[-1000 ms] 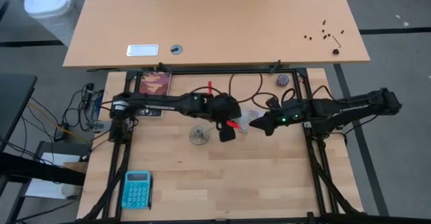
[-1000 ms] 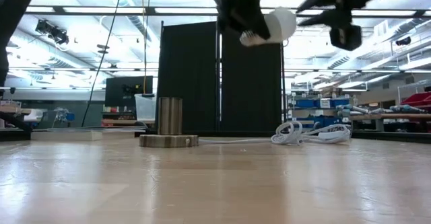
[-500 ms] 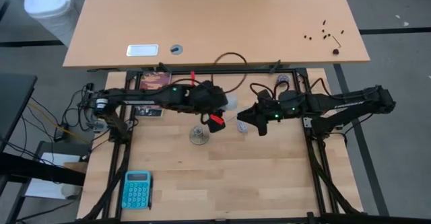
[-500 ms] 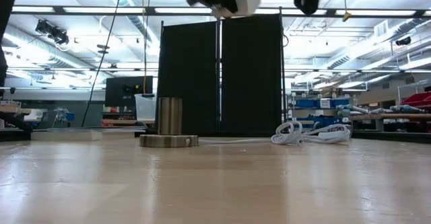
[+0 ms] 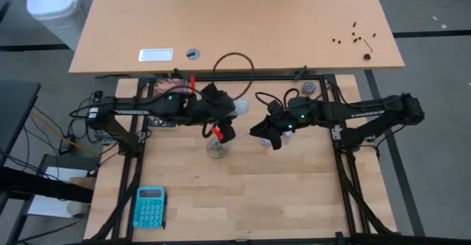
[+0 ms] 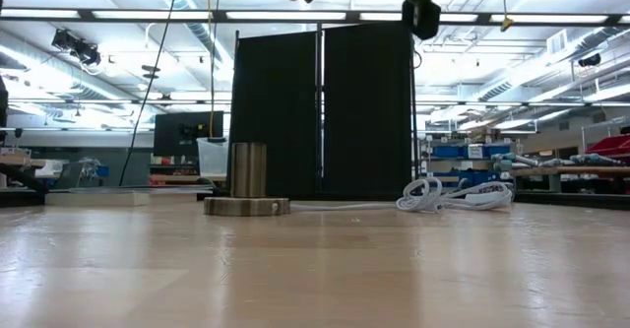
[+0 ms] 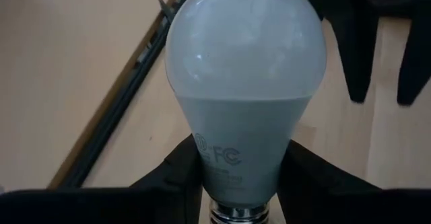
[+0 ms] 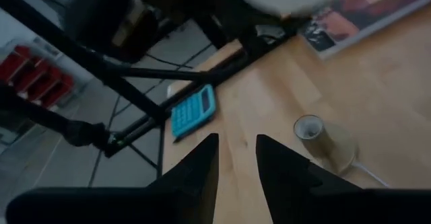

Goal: Screw lightbulb
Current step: Insert the lightbulb into the desk lamp

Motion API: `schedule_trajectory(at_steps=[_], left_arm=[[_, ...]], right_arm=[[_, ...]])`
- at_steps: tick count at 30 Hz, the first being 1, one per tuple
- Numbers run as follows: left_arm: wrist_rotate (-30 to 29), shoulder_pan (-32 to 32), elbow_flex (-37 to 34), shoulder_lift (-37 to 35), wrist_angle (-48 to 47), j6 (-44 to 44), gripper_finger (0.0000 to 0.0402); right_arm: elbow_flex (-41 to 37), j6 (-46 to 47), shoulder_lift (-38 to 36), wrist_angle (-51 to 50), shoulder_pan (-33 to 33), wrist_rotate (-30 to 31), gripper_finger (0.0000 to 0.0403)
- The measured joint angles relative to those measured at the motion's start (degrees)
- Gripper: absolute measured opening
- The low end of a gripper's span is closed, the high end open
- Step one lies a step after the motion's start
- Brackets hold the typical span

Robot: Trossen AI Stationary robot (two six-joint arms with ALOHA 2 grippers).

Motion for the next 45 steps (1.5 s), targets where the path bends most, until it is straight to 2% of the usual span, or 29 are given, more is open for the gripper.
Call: schedule_trajectory(at_steps=[6, 14, 19, 28, 37, 42, 45], left_arm=[[-0.4, -1.7, -9.5, -3.1, 4.9, -4.7, 0.0147], [-0.7, -3.0, -27.1, -10.2, 20.4, -13.1, 0.0147], [-0.5, -3.0, -35.3, -12.8, 29.4, -17.1, 0.0147], [0.0, -3.0, -43.1, -13.2, 44.5, -20.9, 0.0147], [0.1, -3.0, -50.8, -13.4, 59.3, -24.0, 0.0147], [-0.3, -3.2, -53.7, -13.4, 65.1, -24.9, 0.0147], [-0.8, -3.3, -54.7, -13.4, 67.1, -24.9, 0.0147]], right_arm=[[0.1, 0.1, 0.6, 0.7, -1.0, -1.8, 0.0109], [0.0, 0.1, 0.4, -0.6, -1.8, -2.5, 0.0109], [0.0, 0.1, 0.4, -0.6, -3.4, -2.5, 0.0109], [0.0, -0.4, 1.4, -1.2, -5.8, -2.5, 0.011], [0.0, 0.9, 8.0, 2.6, -5.2, -4.7, 0.011], [0.0, 2.2, 10.7, 4.5, -4.0, -8.3, 0.011], [0.0, 2.5, 11.4, 3.0, -3.9, -8.4, 0.011]])
